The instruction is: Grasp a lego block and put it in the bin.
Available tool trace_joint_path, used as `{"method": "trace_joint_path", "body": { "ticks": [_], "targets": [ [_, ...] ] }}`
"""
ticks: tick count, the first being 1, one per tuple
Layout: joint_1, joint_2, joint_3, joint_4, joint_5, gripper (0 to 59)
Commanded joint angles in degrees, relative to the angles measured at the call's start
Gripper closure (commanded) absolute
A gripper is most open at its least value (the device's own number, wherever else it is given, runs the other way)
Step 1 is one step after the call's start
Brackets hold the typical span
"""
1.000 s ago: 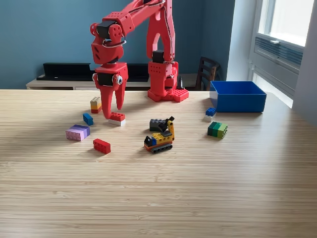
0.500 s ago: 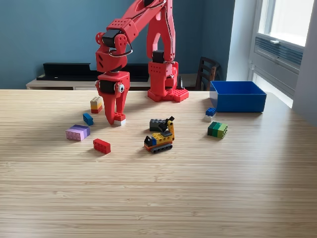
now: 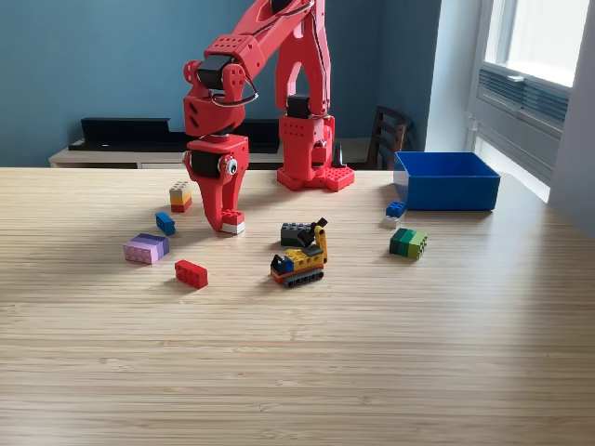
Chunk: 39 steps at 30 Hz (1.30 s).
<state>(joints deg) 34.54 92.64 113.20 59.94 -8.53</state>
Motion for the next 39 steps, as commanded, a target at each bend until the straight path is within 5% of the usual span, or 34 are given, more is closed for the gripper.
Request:
{"method": "trace_joint_path", "body": {
  "ticks": [1, 6, 21, 39],
  "targets": [
    [-3.43, 4.22, -15.38, 10.20, -0.62, 58.5],
    [-10.20, 4.22, -24.61, 19.78, -0.09, 58.5],
    [-51.42, 4.39, -32.96, 35.51, 9.05, 58.5],
    [-99.58, 4.31, -35.51, 36.30, 8.79, 58.5]
  ]
}}
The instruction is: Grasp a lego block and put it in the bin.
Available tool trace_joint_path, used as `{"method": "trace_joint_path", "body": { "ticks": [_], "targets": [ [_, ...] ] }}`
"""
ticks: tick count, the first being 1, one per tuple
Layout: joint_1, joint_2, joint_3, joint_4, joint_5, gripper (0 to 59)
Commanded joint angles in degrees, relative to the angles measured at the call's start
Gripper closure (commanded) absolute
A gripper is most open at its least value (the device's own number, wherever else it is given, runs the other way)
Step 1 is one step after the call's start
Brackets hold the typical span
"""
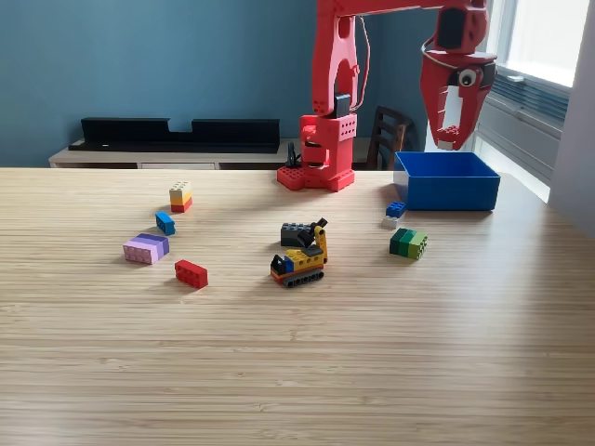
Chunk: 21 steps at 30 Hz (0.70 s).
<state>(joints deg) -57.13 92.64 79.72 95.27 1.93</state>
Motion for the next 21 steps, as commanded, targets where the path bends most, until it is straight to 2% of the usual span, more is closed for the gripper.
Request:
{"method": "trace_joint_path", "body": {
  "ticks": [1, 21],
  "targets": [
    [-9.40, 4.31, -1.41, 0.97, -2.29, 58.5],
    [-16.35, 3.60, 1.85, 0.88, -5.19, 58.3]
  ]
}}
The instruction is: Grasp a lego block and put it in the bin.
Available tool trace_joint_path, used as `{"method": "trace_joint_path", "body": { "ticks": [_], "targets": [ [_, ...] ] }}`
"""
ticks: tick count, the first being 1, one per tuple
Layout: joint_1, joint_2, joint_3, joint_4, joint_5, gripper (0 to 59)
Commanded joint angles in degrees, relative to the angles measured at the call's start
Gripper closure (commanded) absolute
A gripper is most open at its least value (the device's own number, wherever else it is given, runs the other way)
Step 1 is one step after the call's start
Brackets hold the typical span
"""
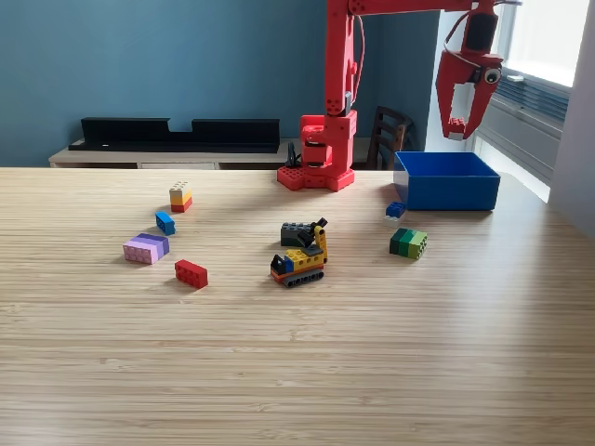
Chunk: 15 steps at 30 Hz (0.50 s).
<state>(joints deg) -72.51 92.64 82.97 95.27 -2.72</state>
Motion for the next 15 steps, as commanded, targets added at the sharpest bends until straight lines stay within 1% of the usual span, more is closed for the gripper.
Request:
{"method": "trace_joint_path", "body": {
  "ticks": [1, 2, 3, 4, 5, 8, 11, 12, 13, 14, 15],
  "targets": [
    [-1.05, 3.60, -1.67, 0.88, -0.70, 58.3],
    [-1.05, 3.60, -1.93, 0.88, -0.88, 55.2],
    [-1.05, 3.60, -1.93, 0.88, -1.14, 48.1],
    [-1.23, 3.60, -1.93, 0.88, -1.32, 42.3],
    [-1.32, 3.60, -1.93, 0.88, -1.32, 39.0],
    [-1.49, 3.60, -1.85, 0.88, -1.41, 34.2],
    [-1.58, 3.60, -1.76, 0.88, -1.58, 32.9],
    [-1.67, 3.60, -1.76, 0.88, -1.76, 33.9],
    [-1.67, 3.60, -1.76, 0.88, -1.93, 36.3],
    [-1.58, 3.60, -1.85, 0.88, -1.93, 40.8],
    [-1.41, 3.60, -2.02, 0.88, -1.93, 47.7]
  ]
}}
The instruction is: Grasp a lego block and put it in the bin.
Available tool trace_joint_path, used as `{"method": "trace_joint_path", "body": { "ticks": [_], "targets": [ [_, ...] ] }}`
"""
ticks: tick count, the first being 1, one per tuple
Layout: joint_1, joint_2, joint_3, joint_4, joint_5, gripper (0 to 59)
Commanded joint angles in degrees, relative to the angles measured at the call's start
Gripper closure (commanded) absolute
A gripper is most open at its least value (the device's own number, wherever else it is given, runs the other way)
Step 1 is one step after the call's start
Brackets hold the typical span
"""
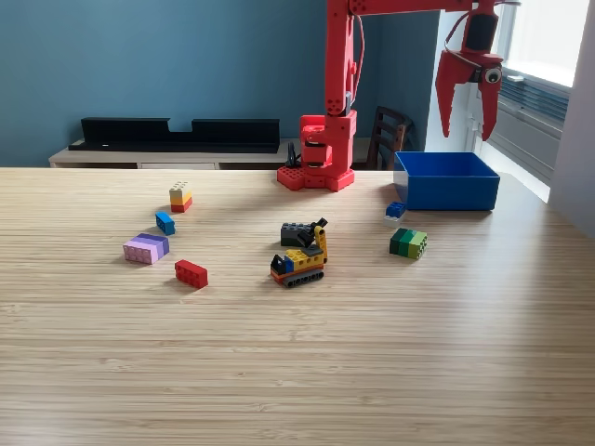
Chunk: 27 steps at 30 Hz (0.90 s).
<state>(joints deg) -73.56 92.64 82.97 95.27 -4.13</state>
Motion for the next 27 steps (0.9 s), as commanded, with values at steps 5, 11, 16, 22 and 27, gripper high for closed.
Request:
{"method": "trace_joint_path", "body": {
  "ticks": [5, 11, 16, 22, 27],
  "targets": [
    [4.31, 4.13, -2.11, 0.88, 0.70, 58.5],
    [22.50, 4.13, -1.93, 0.88, 2.99, 58.5],
    [41.04, 4.22, -1.85, 0.79, 1.76, 58.5],
    [57.13, 3.78, -1.32, 0.70, -2.99, 58.5],
    [64.95, 4.22, 0.35, 0.62, -6.86, 58.5]
  ]
}}
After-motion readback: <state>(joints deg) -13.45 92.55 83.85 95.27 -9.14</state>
